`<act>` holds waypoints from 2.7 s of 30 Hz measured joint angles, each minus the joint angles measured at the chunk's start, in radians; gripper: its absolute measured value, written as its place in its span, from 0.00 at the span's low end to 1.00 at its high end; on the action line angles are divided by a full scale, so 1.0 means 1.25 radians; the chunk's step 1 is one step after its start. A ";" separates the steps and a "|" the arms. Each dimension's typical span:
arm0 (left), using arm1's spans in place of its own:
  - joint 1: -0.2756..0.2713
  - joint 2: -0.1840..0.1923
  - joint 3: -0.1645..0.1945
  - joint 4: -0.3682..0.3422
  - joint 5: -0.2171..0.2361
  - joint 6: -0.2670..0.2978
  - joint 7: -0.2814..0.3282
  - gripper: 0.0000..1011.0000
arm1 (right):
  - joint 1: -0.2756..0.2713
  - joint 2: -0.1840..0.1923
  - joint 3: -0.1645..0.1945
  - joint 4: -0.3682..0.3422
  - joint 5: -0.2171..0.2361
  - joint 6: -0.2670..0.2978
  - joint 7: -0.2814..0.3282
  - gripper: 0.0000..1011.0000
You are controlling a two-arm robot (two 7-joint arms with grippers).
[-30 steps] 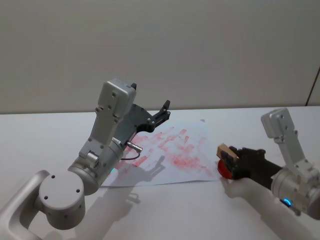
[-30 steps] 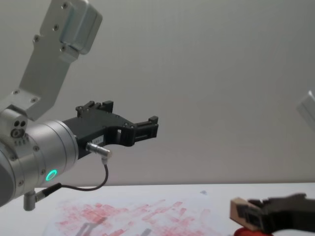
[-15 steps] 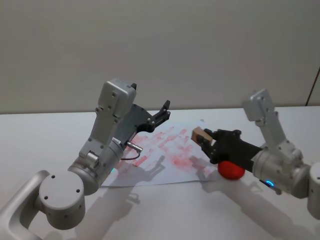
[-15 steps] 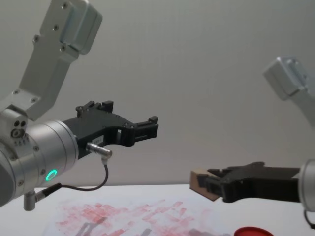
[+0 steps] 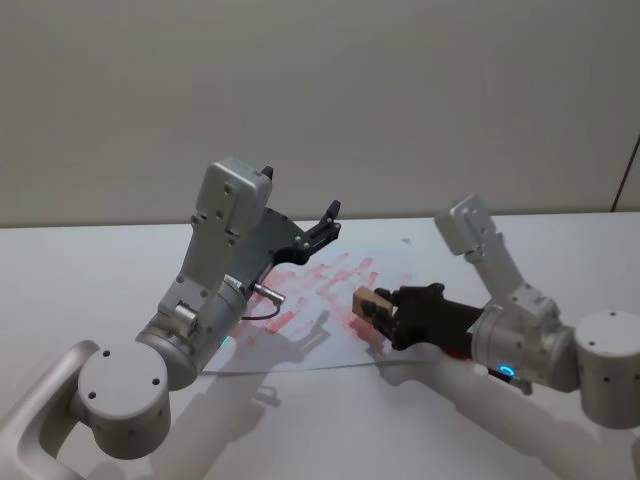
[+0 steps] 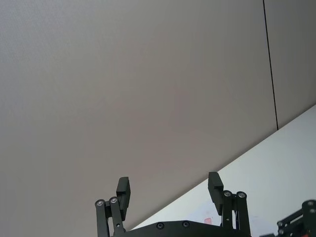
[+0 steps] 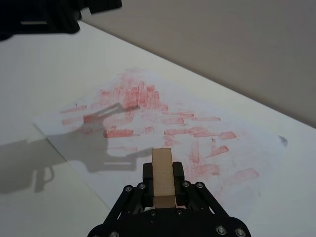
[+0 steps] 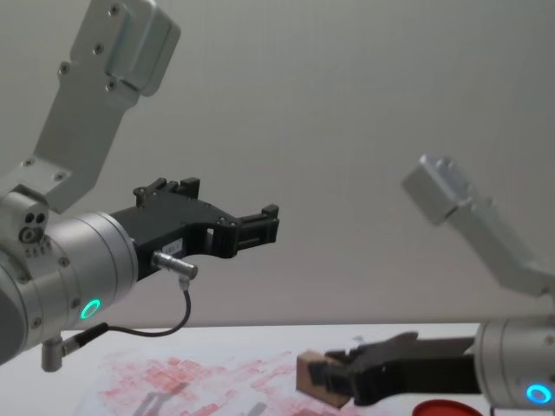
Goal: Use the one hand to pick up the stamp and affix it onto the A4 paper.
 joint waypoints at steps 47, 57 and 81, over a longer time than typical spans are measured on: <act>0.000 0.000 0.000 0.000 0.000 0.000 0.000 0.99 | 0.020 0.003 -0.006 -0.025 0.029 -0.088 -0.037 0.21; 0.000 0.000 0.000 0.000 0.000 0.000 0.000 0.99 | -0.072 0.086 0.041 -0.176 0.104 -0.067 -0.120 0.21; 0.000 0.000 0.000 0.000 0.000 0.000 0.000 0.99 | -0.202 0.190 0.081 -0.244 0.183 0.002 -0.174 0.21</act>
